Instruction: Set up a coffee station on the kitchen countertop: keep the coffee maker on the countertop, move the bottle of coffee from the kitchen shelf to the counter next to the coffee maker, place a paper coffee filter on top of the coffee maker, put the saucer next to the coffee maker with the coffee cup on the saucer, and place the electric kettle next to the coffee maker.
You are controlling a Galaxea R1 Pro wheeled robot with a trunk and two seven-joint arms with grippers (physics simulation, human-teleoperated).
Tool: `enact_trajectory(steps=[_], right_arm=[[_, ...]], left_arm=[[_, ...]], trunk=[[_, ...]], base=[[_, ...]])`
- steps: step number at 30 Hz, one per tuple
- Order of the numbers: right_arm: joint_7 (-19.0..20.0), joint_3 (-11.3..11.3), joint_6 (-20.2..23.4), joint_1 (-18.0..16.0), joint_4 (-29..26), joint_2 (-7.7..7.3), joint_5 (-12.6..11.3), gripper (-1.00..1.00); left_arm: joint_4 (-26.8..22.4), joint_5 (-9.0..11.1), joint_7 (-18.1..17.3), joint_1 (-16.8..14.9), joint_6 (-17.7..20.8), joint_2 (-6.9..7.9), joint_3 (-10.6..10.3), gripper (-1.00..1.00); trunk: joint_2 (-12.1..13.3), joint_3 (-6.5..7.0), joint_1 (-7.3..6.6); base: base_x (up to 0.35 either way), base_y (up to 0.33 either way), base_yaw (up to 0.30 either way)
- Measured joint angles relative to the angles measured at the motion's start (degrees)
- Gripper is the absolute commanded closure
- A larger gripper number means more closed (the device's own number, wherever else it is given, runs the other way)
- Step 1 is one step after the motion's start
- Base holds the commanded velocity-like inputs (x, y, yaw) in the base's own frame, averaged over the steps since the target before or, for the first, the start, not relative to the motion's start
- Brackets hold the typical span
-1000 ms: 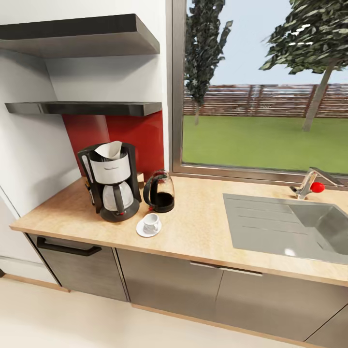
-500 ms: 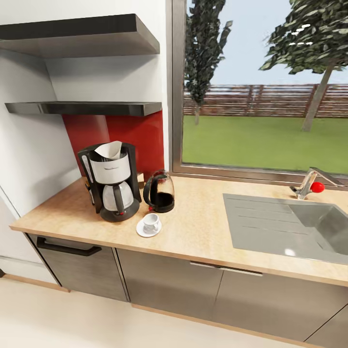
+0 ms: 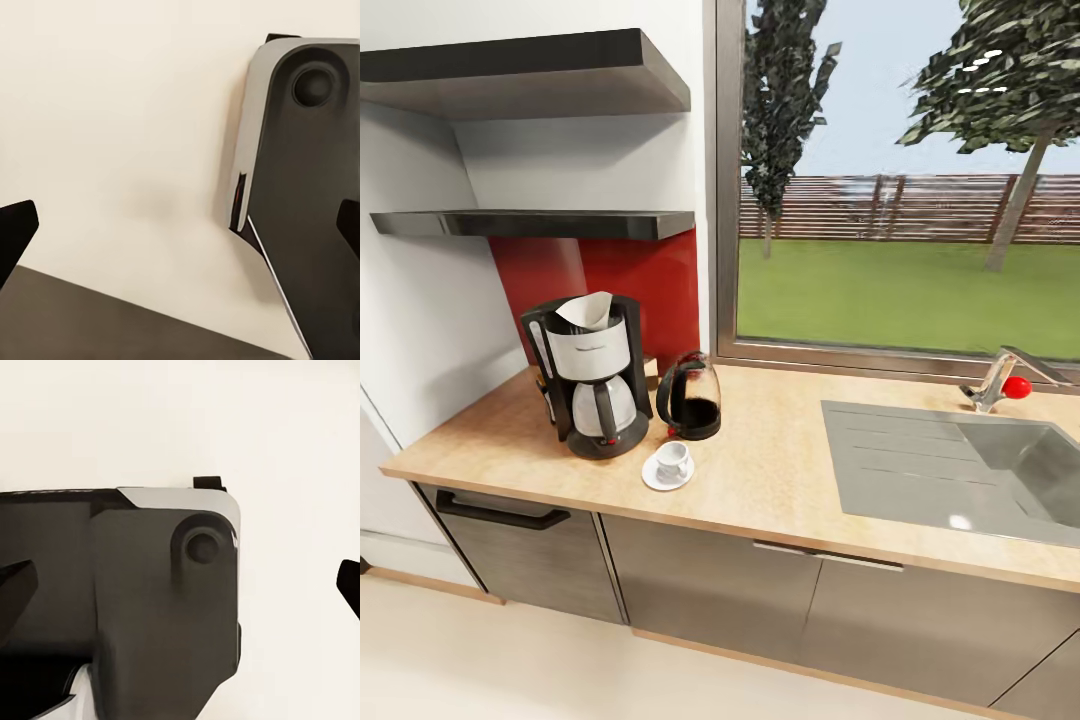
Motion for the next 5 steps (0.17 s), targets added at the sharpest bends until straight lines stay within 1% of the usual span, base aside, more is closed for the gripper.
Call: enact_trajectory(steps=[5], right_arm=[[0.0,0.0,0.0,0.0,0.0,0.01,0.0,-1.0]], left_arm=[[0.1,0.0,0.0,0.0,0.1,-0.13,0.0,-1.0]], trunk=[[0.0,0.0,0.0]], base=[[0.0,0.0,0.0]])
